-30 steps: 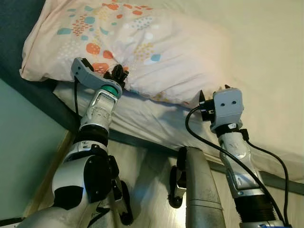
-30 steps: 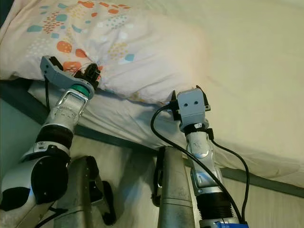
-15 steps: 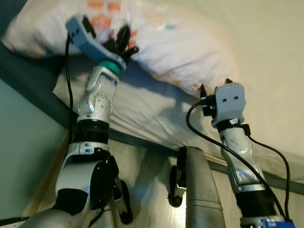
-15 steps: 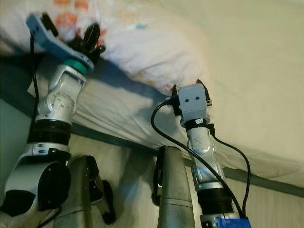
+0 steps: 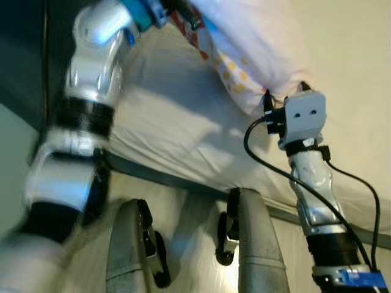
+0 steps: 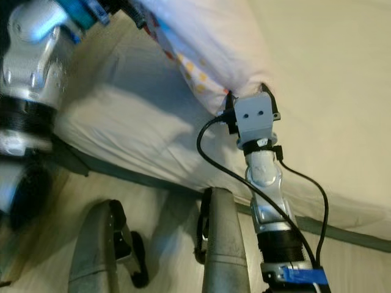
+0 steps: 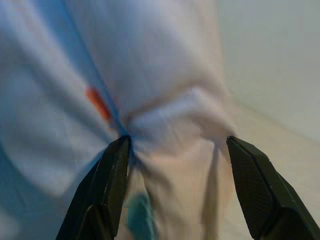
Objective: Clean up the room
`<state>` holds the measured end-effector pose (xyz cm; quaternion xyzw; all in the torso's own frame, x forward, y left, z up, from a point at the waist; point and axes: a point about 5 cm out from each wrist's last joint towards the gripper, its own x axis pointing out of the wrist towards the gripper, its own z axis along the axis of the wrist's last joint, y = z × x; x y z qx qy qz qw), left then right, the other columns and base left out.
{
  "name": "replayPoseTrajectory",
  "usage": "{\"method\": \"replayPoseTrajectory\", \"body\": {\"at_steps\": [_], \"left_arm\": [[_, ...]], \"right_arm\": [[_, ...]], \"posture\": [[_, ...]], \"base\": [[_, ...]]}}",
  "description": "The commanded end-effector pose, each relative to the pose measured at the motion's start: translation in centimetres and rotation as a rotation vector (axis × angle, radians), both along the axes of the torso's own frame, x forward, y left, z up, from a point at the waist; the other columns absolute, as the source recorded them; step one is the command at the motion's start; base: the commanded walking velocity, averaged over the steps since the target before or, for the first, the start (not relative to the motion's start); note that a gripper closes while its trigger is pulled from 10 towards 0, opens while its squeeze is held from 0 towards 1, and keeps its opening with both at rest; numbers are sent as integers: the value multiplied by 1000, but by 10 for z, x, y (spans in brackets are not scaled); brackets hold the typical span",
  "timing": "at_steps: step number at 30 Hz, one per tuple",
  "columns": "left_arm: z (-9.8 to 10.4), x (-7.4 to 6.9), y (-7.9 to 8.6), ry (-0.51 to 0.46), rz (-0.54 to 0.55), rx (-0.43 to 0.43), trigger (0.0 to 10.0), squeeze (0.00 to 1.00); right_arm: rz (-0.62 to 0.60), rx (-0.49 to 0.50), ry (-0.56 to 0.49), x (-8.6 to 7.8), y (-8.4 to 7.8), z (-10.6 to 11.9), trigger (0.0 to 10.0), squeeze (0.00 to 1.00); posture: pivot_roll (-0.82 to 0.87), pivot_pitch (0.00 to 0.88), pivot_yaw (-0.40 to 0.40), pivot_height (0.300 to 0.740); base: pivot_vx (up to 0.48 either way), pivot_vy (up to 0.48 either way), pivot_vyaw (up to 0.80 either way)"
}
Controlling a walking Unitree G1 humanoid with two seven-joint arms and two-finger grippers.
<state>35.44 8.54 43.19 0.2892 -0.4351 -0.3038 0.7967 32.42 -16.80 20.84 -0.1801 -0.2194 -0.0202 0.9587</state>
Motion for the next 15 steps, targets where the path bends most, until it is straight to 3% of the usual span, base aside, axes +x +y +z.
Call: {"method": "replayPoseTrajectory", "body": {"at_steps": [1,2,5,6,7,9,12,15], "left_arm": [[27,-13,-4,-201,76,44,9333,0],[36,-11,-2,-230,146,32,9647,0],[42,-11,0,-249,192,26,9647,0],[57,-11,6,-297,289,-8,10000,0],[57,-11,6,-297,289,-8,10000,0],[80,-13,21,-360,434,-73,10000,0],[85,-13,26,-398,497,-70,10000,0],[91,-12,34,-509,644,-50,10000,0]], "right_arm": [[-25,-4,49,-1,-5,-12,10000,0],[-24,-2,48,-2,-4,-12,10000,0],[-24,-1,48,-3,-4,-13,10000,0],[-23,0,50,-4,-3,-14,10000,0],[-23,0,50,-4,-3,-14,10000,0],[-25,1,56,-7,-4,-17,10000,0],[-25,1,58,-7,-5,-18,10000,0],[-24,3,60,-7,-4,-18,10000,0]], "posture": [[-74,259,71,570],[-75,260,72,570],[-75,260,72,570],[-79,265,77,570],[-79,265,77,570],[-78,267,76,570],[-78,268,76,570],[-74,269,79,570]], "base": [[0,0,0],[0,0,0],[0,0,0],[0,0,0],[0,0,0],[0,0,0],[0,0,0],[0,0,0]]}}
